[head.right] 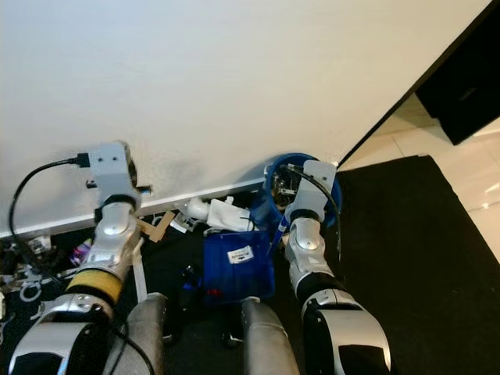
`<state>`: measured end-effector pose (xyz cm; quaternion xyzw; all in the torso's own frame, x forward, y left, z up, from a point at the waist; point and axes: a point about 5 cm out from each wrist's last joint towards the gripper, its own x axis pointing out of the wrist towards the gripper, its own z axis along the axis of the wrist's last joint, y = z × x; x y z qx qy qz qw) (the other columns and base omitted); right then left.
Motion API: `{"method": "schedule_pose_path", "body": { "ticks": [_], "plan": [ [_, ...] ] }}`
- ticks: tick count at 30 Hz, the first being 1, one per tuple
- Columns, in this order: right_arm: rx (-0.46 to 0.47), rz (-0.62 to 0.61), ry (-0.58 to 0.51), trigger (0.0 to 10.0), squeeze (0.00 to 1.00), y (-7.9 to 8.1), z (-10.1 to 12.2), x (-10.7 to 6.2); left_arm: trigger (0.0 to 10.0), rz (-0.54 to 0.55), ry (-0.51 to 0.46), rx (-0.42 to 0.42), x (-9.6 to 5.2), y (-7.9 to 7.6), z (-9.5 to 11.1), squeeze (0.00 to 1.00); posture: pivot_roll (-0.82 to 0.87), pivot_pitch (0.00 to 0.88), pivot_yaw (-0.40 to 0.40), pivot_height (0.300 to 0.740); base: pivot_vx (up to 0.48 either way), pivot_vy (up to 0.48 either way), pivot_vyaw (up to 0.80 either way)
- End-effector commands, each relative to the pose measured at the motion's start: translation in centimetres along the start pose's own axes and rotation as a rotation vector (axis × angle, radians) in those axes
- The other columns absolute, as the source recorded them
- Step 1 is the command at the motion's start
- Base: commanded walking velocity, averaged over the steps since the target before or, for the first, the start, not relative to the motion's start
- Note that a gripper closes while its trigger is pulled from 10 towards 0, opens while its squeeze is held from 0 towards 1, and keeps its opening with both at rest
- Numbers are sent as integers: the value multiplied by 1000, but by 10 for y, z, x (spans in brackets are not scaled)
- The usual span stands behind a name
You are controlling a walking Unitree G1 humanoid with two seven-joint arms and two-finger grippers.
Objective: Sweep floor
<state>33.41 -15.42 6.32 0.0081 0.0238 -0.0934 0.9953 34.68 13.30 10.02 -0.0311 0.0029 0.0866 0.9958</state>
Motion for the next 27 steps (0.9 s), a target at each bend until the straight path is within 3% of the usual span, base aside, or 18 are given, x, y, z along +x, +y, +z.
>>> {"method": "schedule_pose_path", "body": {
  "ticks": [1,5,6,7,8,12,13,20,24,27],
  "plan": [
    [-52,18,118,10000,0,-4,-28,-15,10000,-46,78,-219,-11,-33,-11,0,15,263,-144,740,0,0,0],
    [-55,16,124,10000,0,-5,-30,-17,10000,-119,80,-351,-10,-76,9,0,17,264,-138,740,0,0,0],
    [-55,16,124,10000,0,-5,-30,-17,10000,-119,80,-351,-10,-76,9,0,17,264,-138,740,0,0,0],
    [-55,15,128,10000,0,-5,-32,-18,10000,-161,90,-396,-13,-96,18,0,18,265,-133,740,0,0,0],
    [-54,14,129,10000,0,-5,-32,-18,10000,-175,96,-407,-15,-103,21,0,18,265,-133,740,0,0,0],
    [-53,14,131,10000,0,-5,-32,-18,10000,-175,115,-425,-16,-109,23,0,20,263,-131,740,0,0,0],
    [-51,14,134,10000,0,-4,-33,-19,10000,-154,176,-445,-19,-118,26,0,26,258,-128,740,0,0,0],
    [-48,19,140,10000,0,-3,-32,-17,10000,-100,247,-477,-17,-124,38,0,38,247,-134,740,0,0,0],
    [-47,29,144,10000,0,-2,-31,-16,10000,-140,235,-552,-15,-135,64,0,45,239,-140,740,0,0,0],
    [-48,31,144,10000,0,-1,-30,-15,10000,-157,235,-588,-14,-138,73,0,46,234,-141,740,0,0,0]
  ]
}}
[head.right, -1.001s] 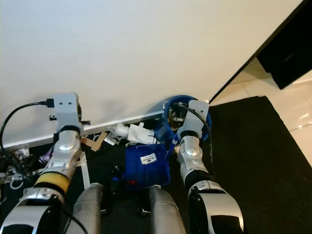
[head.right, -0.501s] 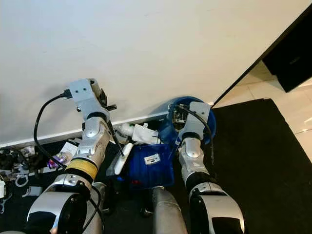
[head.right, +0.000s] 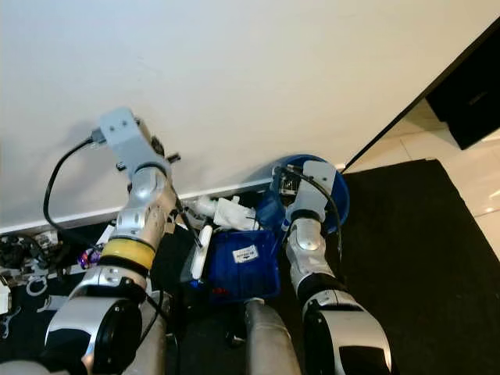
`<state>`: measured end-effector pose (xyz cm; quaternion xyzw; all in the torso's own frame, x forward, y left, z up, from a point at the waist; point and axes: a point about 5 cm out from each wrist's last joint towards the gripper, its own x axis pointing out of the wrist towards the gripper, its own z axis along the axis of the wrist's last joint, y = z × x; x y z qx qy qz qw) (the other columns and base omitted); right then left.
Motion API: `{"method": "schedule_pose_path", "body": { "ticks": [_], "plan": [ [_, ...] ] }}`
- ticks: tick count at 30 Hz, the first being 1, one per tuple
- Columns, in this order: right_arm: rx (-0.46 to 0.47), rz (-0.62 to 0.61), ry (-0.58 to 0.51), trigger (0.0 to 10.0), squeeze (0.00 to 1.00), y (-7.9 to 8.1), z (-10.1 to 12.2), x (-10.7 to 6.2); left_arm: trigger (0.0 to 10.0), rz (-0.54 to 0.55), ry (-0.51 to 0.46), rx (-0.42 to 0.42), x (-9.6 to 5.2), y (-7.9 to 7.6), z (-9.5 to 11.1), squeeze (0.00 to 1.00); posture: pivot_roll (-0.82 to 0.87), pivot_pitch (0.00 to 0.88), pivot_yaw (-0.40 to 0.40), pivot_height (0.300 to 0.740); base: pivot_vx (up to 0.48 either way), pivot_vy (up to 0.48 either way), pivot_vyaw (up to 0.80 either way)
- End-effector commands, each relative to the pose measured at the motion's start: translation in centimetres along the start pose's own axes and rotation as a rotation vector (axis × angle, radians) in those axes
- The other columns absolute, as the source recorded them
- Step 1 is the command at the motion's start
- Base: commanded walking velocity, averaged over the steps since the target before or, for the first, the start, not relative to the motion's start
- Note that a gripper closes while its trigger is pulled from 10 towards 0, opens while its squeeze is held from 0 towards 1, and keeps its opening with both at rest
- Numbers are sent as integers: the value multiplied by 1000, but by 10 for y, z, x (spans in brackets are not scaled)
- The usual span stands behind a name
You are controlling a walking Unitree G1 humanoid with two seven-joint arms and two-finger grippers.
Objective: Sweep floor
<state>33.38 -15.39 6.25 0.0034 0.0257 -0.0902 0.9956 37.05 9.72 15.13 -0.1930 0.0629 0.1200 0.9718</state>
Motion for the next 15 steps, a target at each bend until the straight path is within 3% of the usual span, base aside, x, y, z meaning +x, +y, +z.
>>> {"method": "schedule_pose_path", "body": {
  "ticks": [1,4,8,9,10,12,15],
  "plan": [
    [-37,32,142,10000,0,0,-28,-14,10000,-275,157,-342,-40,-105,4,0,51,225,-143,740,0,0,0],
    [-36,35,141,10000,0,1,-27,-12,10000,-339,140,-378,-42,-112,22,0,54,218,-143,740,0,0,0],
    [-36,36,144,10000,0,2,-27,-12,10000,-367,99,-341,-39,-110,32,0,59,208,-141,740,0,0,0],
    [-36,36,147,10000,0,2,-27,-12,10000,-401,8,-196,-33,-103,39,0,70,192,-138,740,0,0,0],
    [-35,36,148,10000,0,2,-27,-12,10000,-412,-42,-109,-29,-97,43,0,75,179,-136,740,0,0,0],
    [-35,36,148,10000,0,2,-27,-12,10000,-412,-42,-109,-29,-97,43,0,75,179,-136,740,0,0,0],
    [-33,38,152,10000,0,2,-26,-11,10000,-438,-169,94,-17,-71,55,0,96,148,-130,740,0,0,0]
  ]
}}
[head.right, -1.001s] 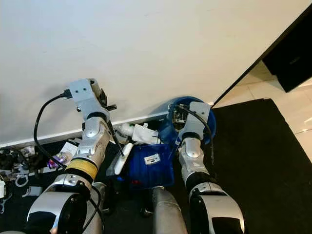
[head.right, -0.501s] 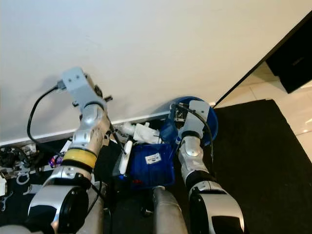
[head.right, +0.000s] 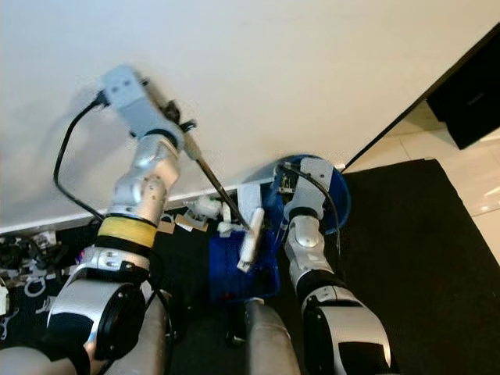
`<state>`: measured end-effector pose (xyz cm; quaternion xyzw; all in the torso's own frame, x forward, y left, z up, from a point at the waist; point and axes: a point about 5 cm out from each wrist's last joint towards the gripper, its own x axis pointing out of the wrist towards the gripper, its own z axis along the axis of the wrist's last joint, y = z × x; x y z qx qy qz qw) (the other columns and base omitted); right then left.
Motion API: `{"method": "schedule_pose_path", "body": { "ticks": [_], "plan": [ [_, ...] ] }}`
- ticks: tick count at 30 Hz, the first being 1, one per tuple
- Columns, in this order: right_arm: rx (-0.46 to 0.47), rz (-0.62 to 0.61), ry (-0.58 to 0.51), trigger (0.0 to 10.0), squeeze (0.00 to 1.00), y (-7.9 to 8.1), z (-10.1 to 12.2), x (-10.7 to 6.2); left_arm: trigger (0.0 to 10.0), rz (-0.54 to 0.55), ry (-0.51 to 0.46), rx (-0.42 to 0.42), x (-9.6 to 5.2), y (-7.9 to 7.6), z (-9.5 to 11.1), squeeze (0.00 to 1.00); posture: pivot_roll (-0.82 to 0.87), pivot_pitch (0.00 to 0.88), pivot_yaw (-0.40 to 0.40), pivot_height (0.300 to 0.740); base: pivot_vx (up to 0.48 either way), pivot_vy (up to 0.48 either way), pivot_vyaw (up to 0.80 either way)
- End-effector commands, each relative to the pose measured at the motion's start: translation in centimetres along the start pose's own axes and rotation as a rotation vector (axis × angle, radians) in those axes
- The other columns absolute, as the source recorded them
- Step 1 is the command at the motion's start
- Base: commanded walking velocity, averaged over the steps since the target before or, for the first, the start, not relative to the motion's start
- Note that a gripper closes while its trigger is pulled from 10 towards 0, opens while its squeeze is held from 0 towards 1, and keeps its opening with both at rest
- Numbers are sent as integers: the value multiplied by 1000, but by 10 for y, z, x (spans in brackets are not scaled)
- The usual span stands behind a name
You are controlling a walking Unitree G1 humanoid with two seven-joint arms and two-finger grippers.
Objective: Sweep floor
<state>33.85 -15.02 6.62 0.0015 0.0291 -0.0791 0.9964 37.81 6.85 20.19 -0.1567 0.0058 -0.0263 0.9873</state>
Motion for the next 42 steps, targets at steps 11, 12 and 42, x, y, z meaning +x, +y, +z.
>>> {"method": "schedule_pose_path", "body": {
  "ticks": [11,12,42],
  "plan": [
    [-11,13,167,10000,0,-8,-35,-17,10000,-123,-245,313,-8,88,64,0,161,64,-133,740,0,0,0],
    [-11,13,167,10000,0,-8,-35,-17,10000,-123,-245,313,-8,88,64,0,161,64,-133,740,0,0,0],
    [116,9,321,10000,0,-34,-78,-51,10000,301,321,599,-112,241,-101,0,152,0,-67,740,0,0,0]
  ]
}}
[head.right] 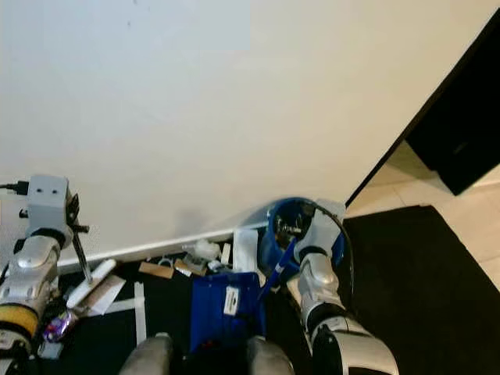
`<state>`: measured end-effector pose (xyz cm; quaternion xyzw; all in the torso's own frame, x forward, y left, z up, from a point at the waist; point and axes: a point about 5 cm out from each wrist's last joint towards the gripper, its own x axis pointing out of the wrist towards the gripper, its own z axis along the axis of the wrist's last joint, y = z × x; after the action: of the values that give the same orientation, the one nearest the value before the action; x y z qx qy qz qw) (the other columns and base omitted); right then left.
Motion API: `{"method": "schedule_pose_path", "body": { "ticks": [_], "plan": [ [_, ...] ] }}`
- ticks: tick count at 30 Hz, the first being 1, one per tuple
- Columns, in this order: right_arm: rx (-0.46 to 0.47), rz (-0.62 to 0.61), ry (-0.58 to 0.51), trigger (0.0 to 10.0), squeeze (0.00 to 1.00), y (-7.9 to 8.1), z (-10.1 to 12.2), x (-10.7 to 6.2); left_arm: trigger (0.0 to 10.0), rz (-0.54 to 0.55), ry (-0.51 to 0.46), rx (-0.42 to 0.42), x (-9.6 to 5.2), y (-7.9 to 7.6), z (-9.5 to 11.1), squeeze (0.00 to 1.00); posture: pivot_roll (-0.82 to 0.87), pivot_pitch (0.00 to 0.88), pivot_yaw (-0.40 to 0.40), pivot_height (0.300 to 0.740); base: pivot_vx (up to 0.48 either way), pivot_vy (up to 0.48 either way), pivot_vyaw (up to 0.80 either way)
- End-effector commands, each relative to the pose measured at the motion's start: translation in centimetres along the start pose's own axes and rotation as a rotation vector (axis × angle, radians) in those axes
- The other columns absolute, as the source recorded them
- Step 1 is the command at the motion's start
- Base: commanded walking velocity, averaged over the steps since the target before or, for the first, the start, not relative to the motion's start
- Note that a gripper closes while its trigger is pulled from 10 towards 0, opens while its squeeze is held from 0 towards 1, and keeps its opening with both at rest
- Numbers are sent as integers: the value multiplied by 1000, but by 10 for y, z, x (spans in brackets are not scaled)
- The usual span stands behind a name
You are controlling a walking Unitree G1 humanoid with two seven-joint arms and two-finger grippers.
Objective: Sweep floor
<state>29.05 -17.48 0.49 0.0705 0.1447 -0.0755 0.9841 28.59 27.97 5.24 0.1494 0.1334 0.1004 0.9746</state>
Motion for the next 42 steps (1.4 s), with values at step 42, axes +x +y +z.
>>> {"method": "schedule_pose_path", "body": {
  "ticks": [42],
  "plan": [
    [-29,18,88,10000,0,-10,-9,-2,10000,-56,-64,-46,-6,-7,13,0,152,6,-117,740,0,0,0]
  ]
}}
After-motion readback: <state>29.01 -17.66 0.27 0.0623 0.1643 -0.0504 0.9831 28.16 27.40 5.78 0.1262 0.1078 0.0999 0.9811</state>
